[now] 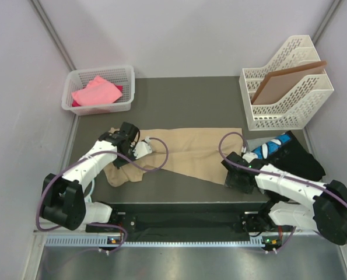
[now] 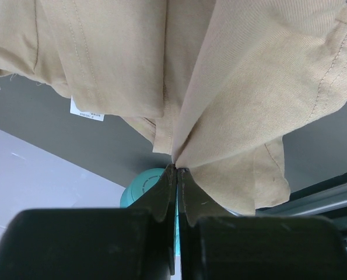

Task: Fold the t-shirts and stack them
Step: Grap the side of the flattened tshirt closest away from the robot with both arms

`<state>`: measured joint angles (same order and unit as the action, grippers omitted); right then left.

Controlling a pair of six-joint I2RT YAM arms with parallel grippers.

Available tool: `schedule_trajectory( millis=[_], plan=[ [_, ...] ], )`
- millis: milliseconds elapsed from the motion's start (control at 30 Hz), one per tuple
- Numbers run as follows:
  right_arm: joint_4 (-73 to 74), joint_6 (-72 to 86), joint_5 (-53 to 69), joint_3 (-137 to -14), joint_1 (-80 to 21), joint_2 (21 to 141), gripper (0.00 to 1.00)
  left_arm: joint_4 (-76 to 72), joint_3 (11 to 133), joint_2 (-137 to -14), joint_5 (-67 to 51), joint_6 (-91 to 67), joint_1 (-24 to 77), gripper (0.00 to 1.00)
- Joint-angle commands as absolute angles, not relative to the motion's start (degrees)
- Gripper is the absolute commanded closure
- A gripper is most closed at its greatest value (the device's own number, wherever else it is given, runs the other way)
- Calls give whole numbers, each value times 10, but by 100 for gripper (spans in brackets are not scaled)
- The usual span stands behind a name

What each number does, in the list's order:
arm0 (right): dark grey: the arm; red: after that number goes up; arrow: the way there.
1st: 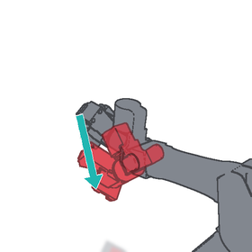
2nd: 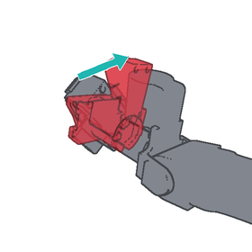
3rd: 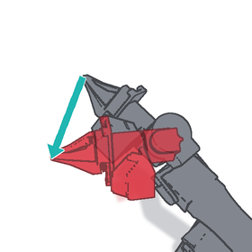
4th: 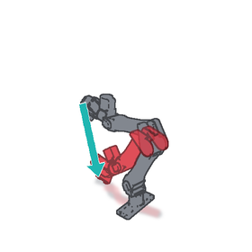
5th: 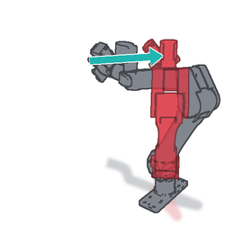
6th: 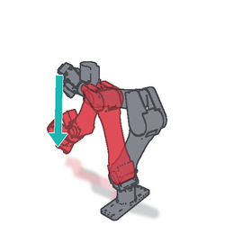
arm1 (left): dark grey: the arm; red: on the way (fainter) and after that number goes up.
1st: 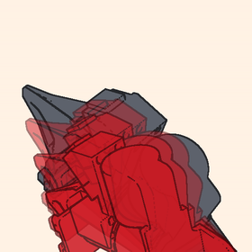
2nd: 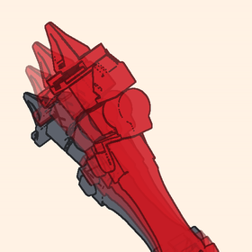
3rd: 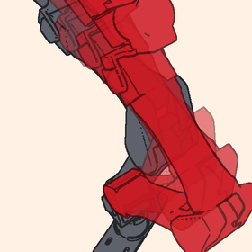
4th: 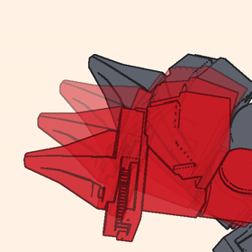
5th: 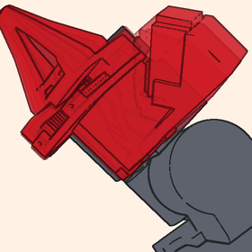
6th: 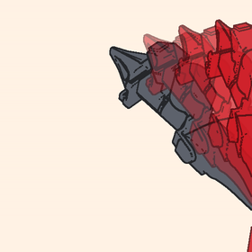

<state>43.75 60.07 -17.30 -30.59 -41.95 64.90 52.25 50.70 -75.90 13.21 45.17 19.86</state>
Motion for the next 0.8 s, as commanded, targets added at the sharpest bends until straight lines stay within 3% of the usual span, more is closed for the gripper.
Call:
schedule_trajectory(
  millis=[0, 100, 467, 700, 767],
  plan=[
    [396, 613, -163, -305, -422, 664, 40, 526, 504, -740, 144, 460, 197, 100],
    [394, 608, -171, -312, -422, 679, 48, 524, 499, -742, 147, 460, 196, 100],
    [363, 601, -162, -321, -422, 710, 60, 523, 488, -729, 151, 461, 196, 100],
    [362, 604, -160, -319, -422, 701, 88, 518, 485, -729, 155, 463, 196, 100],
    [366, 604, -161, -320, -422, 698, 91, 518, 485, -729, 155, 462, 197, 100]
  ],
)
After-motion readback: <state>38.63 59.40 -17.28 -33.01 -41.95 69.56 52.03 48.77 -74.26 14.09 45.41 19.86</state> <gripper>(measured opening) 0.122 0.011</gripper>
